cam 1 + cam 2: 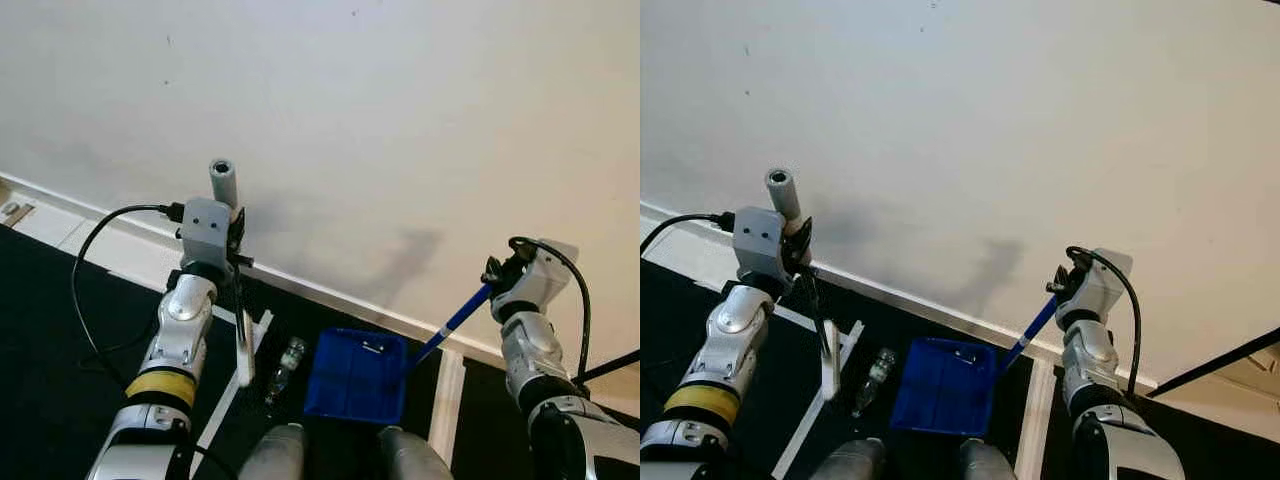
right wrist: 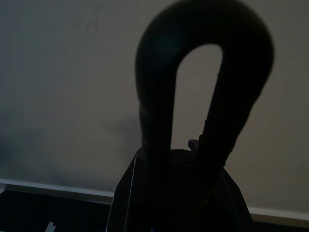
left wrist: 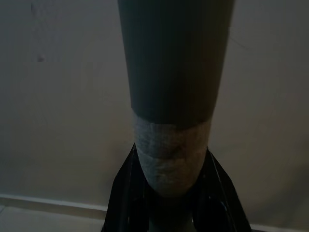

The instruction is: Sweep floor

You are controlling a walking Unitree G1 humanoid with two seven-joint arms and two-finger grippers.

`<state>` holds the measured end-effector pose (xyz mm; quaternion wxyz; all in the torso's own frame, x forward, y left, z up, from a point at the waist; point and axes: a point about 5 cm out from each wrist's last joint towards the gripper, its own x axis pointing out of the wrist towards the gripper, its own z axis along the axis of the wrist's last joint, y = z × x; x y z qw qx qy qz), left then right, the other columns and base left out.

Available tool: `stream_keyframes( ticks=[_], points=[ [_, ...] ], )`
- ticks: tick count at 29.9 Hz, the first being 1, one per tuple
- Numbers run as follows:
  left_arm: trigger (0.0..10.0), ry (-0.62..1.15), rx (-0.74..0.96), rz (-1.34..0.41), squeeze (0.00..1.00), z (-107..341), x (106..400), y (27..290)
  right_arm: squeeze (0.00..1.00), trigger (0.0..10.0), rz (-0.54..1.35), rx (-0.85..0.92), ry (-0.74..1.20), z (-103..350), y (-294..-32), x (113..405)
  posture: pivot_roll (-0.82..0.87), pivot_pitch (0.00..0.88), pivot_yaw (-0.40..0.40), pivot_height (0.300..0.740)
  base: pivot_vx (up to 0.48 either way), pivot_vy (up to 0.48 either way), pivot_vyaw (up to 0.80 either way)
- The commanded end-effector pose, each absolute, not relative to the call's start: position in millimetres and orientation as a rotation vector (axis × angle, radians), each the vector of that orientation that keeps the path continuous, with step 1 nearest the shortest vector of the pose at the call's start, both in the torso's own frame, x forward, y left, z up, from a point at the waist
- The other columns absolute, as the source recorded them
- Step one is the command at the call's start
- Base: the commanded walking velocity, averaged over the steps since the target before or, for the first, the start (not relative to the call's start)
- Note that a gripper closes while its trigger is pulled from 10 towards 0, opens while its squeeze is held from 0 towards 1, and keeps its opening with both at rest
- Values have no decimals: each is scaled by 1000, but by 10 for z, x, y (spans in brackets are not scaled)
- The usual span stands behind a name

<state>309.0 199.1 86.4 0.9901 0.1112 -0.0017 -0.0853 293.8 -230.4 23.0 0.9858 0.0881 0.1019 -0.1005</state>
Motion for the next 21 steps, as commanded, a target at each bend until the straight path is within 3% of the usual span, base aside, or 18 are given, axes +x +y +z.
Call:
stream_keyframes(
  ticks=[1, 13, 17, 20, 21],
  points=[
    [10000, -63, 239, -208, 0, 988, 3114, 1924, 0, 10000, -216, 168, 206, 233, -2363, 2922, 130, 0, -64, 740, 0, 0, 0],
    [10000, -36, 275, -183, 0, 947, 3135, 1997, 0, 10000, -213, 156, 212, 253, -2402, 2940, 133, 10, -61, 740, 0, 0, 0],
    [10000, -39, 309, -164, 0, 950, 3128, 2110, 0, 10000, -197, 158, 239, 234, -2359, 2957, 140, 92, -71, 740, 0, 0, 0],
    [10000, -35, 315, -168, 0, 943, 3114, 2125, 0, 10000, -195, 158, 242, 235, -2351, 2964, 140, 100, -73, 740, 0, 0, 0],
    [10000, -32, 323, -169, 0, 930, 3079, 2152, 0, 10000, -188, 155, 247, 237, -2327, 2978, 145, 147, -81, 740, 0, 0, 0]
  ],
)
